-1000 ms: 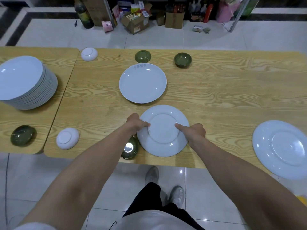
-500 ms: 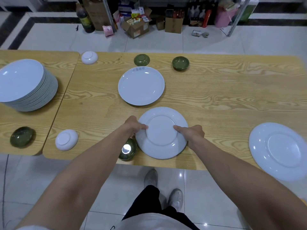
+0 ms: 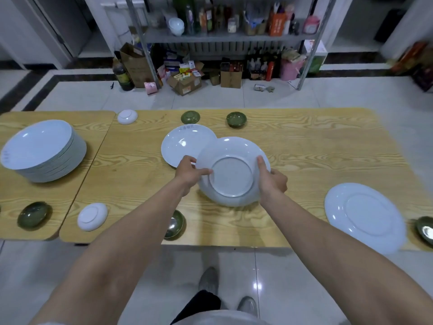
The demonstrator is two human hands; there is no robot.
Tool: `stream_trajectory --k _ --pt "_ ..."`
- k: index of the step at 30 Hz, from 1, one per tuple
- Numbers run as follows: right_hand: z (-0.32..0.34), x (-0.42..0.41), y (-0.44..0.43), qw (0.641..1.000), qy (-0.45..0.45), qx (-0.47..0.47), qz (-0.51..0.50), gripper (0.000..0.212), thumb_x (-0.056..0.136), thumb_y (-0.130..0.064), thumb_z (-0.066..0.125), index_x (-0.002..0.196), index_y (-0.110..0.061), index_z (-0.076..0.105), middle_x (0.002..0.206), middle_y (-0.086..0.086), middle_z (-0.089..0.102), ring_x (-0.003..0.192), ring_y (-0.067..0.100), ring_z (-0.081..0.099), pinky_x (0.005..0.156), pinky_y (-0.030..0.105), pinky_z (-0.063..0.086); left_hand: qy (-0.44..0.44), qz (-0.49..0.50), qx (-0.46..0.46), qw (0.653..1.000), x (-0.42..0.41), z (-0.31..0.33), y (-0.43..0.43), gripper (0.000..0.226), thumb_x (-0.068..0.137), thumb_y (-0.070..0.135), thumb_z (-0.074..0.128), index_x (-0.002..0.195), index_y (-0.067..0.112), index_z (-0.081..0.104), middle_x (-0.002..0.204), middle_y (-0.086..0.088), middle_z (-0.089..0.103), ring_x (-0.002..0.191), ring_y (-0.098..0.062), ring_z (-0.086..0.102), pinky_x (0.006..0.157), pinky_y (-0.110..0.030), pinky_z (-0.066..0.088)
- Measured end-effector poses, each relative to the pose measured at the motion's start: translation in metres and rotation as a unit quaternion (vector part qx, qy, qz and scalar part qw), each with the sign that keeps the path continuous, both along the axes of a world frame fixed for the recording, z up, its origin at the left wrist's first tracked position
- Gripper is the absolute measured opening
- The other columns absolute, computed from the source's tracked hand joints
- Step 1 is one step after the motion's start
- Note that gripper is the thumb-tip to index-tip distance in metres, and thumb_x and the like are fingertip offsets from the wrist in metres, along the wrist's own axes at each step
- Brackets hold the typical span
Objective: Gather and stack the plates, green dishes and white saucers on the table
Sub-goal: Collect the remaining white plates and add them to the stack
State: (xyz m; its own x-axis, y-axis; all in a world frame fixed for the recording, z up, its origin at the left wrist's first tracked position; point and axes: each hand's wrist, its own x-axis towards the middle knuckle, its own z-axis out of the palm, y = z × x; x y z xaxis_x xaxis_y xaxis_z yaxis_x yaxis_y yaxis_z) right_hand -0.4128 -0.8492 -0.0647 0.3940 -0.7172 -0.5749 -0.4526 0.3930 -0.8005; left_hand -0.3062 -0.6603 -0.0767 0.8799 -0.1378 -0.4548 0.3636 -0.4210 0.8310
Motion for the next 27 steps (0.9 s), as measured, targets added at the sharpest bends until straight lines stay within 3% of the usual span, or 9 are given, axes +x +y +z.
stream_trajectory --k 4,7,10,12,14,16,18,21,27 --pt "0.027 -0.003 -0.007 0.998 -0.047 0.027 -0.041 0.067 0.082 -0.072 0.057 0.117 -0.015 0.053 0.108 0.004 0.056 0.092 0.027 0.054 0.077 0.036 0.042 -0.02 0.064 -0.115 0.991 -0.009 0.027 -0.018 0.055 0.083 0.05 0.071 0.124 0.021 0.048 0.109 -0.001 0.062 0.097 -0.019 0.062 0.09 -0.039 0.053" --pt "0.039 -0.007 -0.008 0.994 -0.074 0.046 -0.071 0.066 0.088 -0.068 0.052 0.121 -0.011 0.044 0.112 0.007 0.05 0.102 0.028 0.051 0.085 0.039 0.041 -0.025 0.092 -0.158 0.983 -0.023 0.044 -0.034 0.041 0.087 0.057 0.059 0.089 0.016 0.059 0.083 0.005 0.058 0.081 -0.014 0.055 0.081 -0.027 0.049" --pt "0.043 -0.017 -0.009 0.99 -0.088 0.045 -0.099 0.035 0.098 -0.043 0.049 0.11 -0.012 0.04 0.118 0.012 0.054 0.101 0.031 0.051 0.082 0.037 0.038 -0.027 0.124 -0.18 0.975 -0.034 0.045 -0.041 0.03 0.095 0.034 0.062 0.075 0.013 0.056 0.077 0.002 0.052 0.081 -0.016 0.052 0.076 -0.022 0.046" --pt "0.042 -0.026 -0.01 0.99 -0.094 0.038 -0.093 0.027 0.1 -0.023 0.042 0.123 -0.009 0.044 0.128 0.015 0.055 0.1 0.029 0.052 0.084 0.035 0.04 -0.028 0.119 -0.197 0.973 -0.041 0.044 -0.039 0.012 0.095 0.01 0.061 0.096 -0.001 0.065 0.097 -0.011 0.06 0.098 -0.026 0.058 0.093 -0.032 0.049" --pt "0.039 -0.037 -0.014 0.994 -0.096 0.035 -0.046 0.042 0.097 -0.013 0.037 0.139 -0.011 0.043 0.134 0.011 0.055 0.11 0.029 0.056 0.096 0.038 0.046 -0.036 0.101 -0.171 0.979 -0.049 0.043 -0.035 0.028 0.092 -0.006 0.056 0.119 -0.005 0.063 0.12 -0.011 0.064 0.114 -0.029 0.058 0.104 -0.038 0.047" --pt "0.033 -0.048 -0.021 0.994 -0.106 0.016 0.017 0.049 0.091 -0.002 0.036 0.135 -0.012 0.053 0.124 0.008 0.064 0.109 0.029 0.061 0.094 0.041 0.052 -0.056 0.06 -0.143 0.986 -0.058 0.043 -0.029 0.033 0.089 -0.013 0.052 0.096 0.012 0.073 0.099 0.008 0.071 0.099 -0.018 0.061 0.09 -0.025 0.05" --pt "0.03 -0.059 -0.03 0.988 -0.132 0.031 0.071 0.047 0.085 0.009 0.038 0.119 -0.009 0.064 0.104 0.006 0.069 0.093 0.027 0.065 0.075 0.037 0.057 -0.072 0.037 -0.125 0.989 -0.064 0.042 -0.023 0.043 0.087 -0.015 0.05 0.073 0.023 0.066 0.075 0.019 0.067 0.081 -0.011 0.058 0.072 -0.015 0.046" --pt "0.028 -0.077 -0.037 0.976 -0.148 0.084 0.135 0.047 0.087 0.015 0.052 0.125 -0.011 0.06 0.107 0.01 0.067 0.088 0.028 0.068 0.062 0.04 0.06 -0.098 0.032 -0.104 0.989 -0.076 0.044 -0.016 0.055 0.087 -0.016 0.049 0.068 0.035 0.058 0.064 0.031 0.064 0.07 0.003 0.059 0.06 -0.004 0.045" --pt "0.021 -0.08 -0.032 0.969 -0.176 0.149 0.087 0.064 0.083 0.02 0.056 0.141 -0.007 0.051 0.115 0.018 0.066 0.092 0.035 0.07 0.075 0.052 0.061 -0.148 0.02 -0.062 0.987 -0.087 0.048 -0.003 0.035 0.091 0.0 0.055 0.071 0.029 0.056 0.076 0.021 0.061 0.084 -0.02 0.05 0.068 -0.018 0.041"
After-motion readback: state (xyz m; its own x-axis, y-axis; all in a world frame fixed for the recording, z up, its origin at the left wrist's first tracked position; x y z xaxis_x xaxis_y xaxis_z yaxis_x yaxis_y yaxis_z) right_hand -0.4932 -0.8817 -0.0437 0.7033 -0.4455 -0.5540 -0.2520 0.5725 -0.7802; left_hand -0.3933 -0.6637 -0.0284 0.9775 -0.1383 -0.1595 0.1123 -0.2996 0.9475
